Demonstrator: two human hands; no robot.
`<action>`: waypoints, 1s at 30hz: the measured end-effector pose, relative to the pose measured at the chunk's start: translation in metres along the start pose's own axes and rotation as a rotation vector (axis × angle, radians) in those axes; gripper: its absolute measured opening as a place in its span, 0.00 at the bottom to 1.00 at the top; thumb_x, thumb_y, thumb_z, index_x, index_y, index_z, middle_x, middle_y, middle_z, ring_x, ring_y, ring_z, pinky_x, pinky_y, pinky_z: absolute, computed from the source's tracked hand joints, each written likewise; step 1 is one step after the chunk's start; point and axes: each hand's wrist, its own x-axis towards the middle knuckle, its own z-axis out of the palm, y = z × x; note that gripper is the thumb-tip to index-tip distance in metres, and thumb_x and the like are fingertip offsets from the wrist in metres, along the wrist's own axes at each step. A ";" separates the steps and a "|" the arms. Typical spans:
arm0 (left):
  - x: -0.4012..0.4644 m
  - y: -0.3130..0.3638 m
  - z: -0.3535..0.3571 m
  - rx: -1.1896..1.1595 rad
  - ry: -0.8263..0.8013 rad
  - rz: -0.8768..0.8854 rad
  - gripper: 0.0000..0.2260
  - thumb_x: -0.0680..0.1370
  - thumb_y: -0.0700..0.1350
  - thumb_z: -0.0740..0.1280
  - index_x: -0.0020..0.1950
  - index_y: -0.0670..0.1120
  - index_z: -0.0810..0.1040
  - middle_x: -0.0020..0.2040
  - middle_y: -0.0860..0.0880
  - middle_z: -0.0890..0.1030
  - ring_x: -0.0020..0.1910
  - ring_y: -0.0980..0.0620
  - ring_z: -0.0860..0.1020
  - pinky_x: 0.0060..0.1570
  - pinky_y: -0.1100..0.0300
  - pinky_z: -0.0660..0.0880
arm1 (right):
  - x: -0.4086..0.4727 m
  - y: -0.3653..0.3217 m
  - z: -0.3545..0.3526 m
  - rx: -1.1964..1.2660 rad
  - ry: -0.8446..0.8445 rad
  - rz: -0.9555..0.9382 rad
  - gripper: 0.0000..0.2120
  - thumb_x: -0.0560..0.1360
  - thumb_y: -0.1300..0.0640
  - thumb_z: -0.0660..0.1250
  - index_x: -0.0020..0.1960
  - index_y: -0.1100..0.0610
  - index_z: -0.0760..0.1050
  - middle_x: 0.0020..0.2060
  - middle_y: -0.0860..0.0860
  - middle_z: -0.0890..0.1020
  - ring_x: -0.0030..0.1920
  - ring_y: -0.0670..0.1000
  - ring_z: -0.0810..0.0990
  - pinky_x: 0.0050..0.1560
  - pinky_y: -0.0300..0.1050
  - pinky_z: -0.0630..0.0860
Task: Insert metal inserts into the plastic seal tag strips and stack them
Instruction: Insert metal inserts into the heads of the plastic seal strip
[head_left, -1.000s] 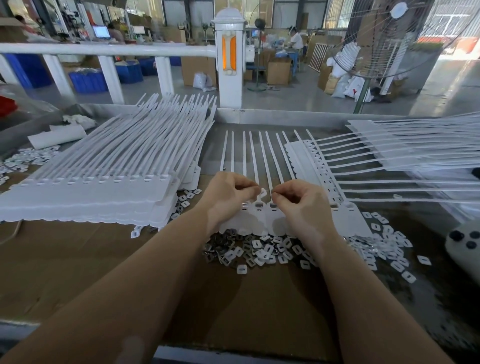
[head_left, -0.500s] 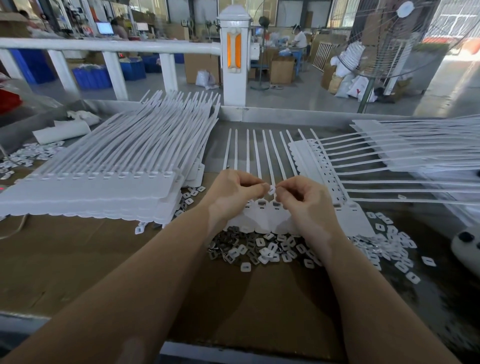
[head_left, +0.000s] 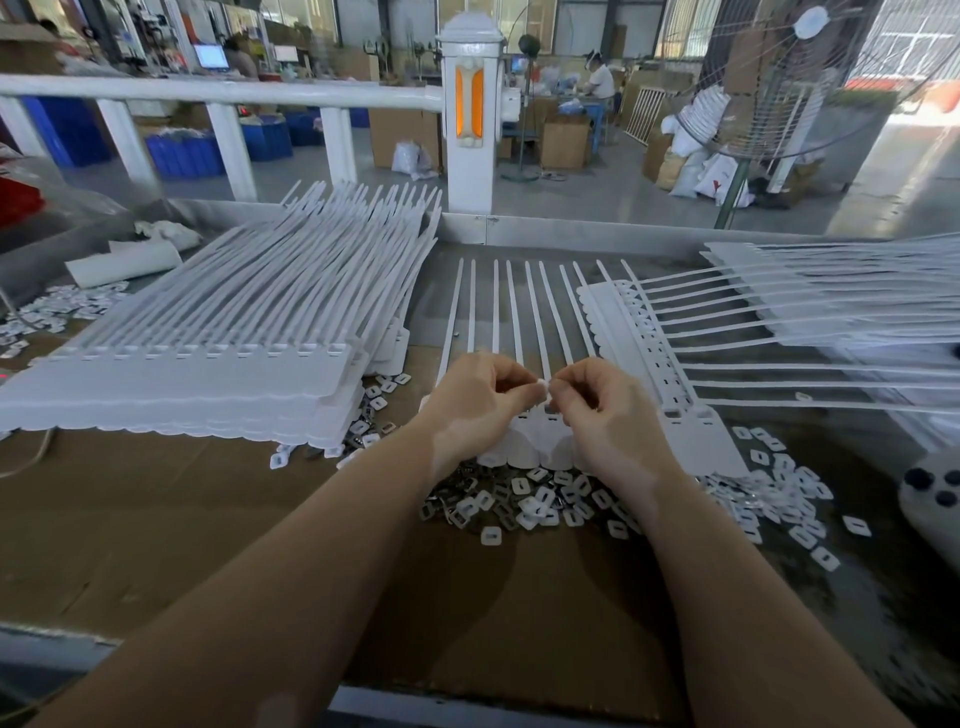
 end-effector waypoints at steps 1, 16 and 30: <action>0.000 0.000 0.000 -0.015 -0.005 0.002 0.07 0.77 0.46 0.66 0.50 0.46 0.81 0.39 0.55 0.80 0.39 0.62 0.76 0.39 0.73 0.71 | 0.000 0.000 0.000 0.005 0.001 0.004 0.08 0.77 0.56 0.62 0.40 0.48 0.73 0.35 0.46 0.79 0.34 0.38 0.75 0.36 0.27 0.70; 0.010 -0.006 -0.009 0.096 0.112 -0.091 0.03 0.74 0.45 0.70 0.41 0.51 0.81 0.37 0.57 0.79 0.44 0.56 0.79 0.51 0.56 0.76 | -0.001 -0.004 -0.003 0.118 0.102 0.021 0.02 0.75 0.60 0.67 0.44 0.58 0.78 0.36 0.49 0.80 0.36 0.41 0.76 0.38 0.29 0.72; 0.018 0.001 -0.007 0.355 -0.039 -0.060 0.04 0.75 0.44 0.69 0.47 0.48 0.83 0.45 0.53 0.83 0.44 0.56 0.78 0.48 0.63 0.72 | -0.001 -0.003 -0.003 0.094 0.096 0.040 0.04 0.72 0.62 0.68 0.40 0.55 0.78 0.34 0.48 0.79 0.36 0.42 0.76 0.38 0.31 0.73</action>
